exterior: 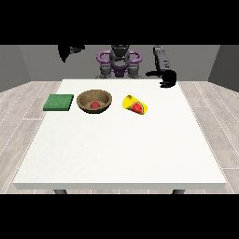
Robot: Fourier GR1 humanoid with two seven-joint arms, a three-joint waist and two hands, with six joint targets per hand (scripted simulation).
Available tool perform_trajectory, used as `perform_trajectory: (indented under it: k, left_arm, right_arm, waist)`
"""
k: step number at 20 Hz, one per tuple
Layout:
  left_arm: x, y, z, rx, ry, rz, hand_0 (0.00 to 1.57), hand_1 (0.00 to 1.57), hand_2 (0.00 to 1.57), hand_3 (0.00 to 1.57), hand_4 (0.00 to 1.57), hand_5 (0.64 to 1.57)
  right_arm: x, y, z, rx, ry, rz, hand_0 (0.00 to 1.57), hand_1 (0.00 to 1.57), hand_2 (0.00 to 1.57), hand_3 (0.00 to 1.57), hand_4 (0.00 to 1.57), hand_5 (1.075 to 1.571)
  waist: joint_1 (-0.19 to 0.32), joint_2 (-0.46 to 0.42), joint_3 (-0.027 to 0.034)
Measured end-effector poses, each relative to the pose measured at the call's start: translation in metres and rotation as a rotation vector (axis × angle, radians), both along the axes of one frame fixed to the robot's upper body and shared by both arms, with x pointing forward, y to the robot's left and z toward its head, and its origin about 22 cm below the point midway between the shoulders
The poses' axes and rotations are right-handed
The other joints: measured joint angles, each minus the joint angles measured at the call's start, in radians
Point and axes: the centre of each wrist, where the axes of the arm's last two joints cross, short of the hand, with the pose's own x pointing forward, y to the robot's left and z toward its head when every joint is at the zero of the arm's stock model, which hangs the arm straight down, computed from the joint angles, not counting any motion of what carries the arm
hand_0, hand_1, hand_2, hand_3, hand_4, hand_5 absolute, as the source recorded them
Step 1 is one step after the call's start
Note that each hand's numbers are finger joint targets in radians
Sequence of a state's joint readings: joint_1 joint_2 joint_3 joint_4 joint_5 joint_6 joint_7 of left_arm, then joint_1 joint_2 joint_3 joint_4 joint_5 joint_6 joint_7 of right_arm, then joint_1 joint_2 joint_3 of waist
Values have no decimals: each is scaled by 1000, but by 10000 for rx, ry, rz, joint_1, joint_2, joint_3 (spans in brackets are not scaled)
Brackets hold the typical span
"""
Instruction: Pick the cup and pour the ball into the bowl, then pick the bowl and place it on the pad
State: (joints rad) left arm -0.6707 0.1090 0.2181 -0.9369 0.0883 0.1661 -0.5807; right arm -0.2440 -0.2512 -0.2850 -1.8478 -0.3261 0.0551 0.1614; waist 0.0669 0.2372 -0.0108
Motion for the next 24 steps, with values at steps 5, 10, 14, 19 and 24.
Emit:
perform_trajectory:
  k: [5,10,14,19,24]
  left_arm:
    - [7,60,22,-704,-535,-944,0,0,0,0,0,1537]
    - [13,113,78,-260,-905,-1148,0,0,0,0,0,1518]
    - [16,129,129,391,-936,-1233,0,0,0,0,0,1522]
    - [9,150,190,1036,-1297,-1130,0,0,0,0,0,1533]
    - [-2,162,230,1370,-1634,-1020,0,0,0,0,0,1548]
  right_arm:
    - [0,23,1,-130,-185,-140,0,0,0,0,484,1569]
    - [15,22,-20,115,193,-161,0,0,0,0,458,1567]
    - [32,22,-49,488,651,-235,0,0,0,0,402,1569]
    - [49,9,-83,910,858,-122,0,0,0,0,341,1571]
    - [63,-7,-109,1123,1137,-135,0,0,0,0,286,1570]
  waist:
    - [20,600,63]
    - [-4,921,98]
    - [103,987,116]
    - [28,1318,127]
    - [1,1468,125]
